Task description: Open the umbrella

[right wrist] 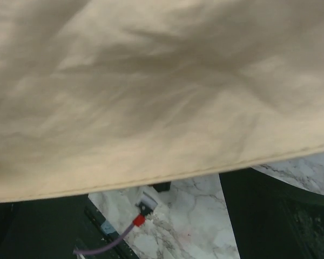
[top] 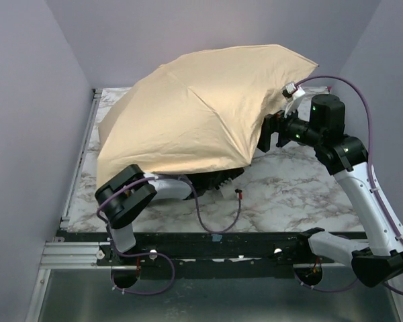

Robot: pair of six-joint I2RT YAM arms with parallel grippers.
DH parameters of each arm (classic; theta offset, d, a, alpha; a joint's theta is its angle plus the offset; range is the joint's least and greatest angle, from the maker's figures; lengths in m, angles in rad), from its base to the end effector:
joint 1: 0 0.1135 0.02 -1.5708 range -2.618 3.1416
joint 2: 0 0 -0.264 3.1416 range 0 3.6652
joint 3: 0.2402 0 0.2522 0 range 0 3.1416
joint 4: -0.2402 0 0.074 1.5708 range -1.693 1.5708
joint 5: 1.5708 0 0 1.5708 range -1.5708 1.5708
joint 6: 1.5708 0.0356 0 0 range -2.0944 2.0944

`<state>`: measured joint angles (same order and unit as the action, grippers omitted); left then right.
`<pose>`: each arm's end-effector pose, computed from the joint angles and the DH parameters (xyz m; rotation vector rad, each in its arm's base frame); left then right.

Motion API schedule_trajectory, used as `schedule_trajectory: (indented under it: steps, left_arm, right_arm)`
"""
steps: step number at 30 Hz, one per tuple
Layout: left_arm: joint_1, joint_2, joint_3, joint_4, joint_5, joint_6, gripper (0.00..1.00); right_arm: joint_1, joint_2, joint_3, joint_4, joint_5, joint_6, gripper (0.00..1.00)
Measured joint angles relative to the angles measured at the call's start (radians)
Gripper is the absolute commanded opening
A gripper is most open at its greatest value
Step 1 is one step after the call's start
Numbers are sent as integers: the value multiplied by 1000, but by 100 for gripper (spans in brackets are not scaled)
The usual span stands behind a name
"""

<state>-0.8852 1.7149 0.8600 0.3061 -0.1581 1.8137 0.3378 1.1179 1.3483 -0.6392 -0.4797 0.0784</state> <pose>0.2304 -0.2728 0.1724 2.1196 0.5769 0.7063 0.2079 0.0904 0.4233 -0.5715 1.9227 0.7425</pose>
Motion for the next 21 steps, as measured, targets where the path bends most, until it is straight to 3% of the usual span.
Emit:
schedule_trajectory:
  steps: [4,10,15,21]
  left_arm:
    - [-115,105,71,18,-67,-141,99]
    - [-209,95,15,56,-172,-339,99]
    - [-308,-26,-43,-55,-226,-586,99]
    - [-382,-159,0,-203,-277,-891,99]
  right_arm:
    - [-6,-12,0,-13,67,-3,100]
    - [-11,-123,-43,-24,132,-12,100]
    - [-11,-242,-142,-23,157,-17,100]
    - [-11,-376,-302,-19,153,-85,100]
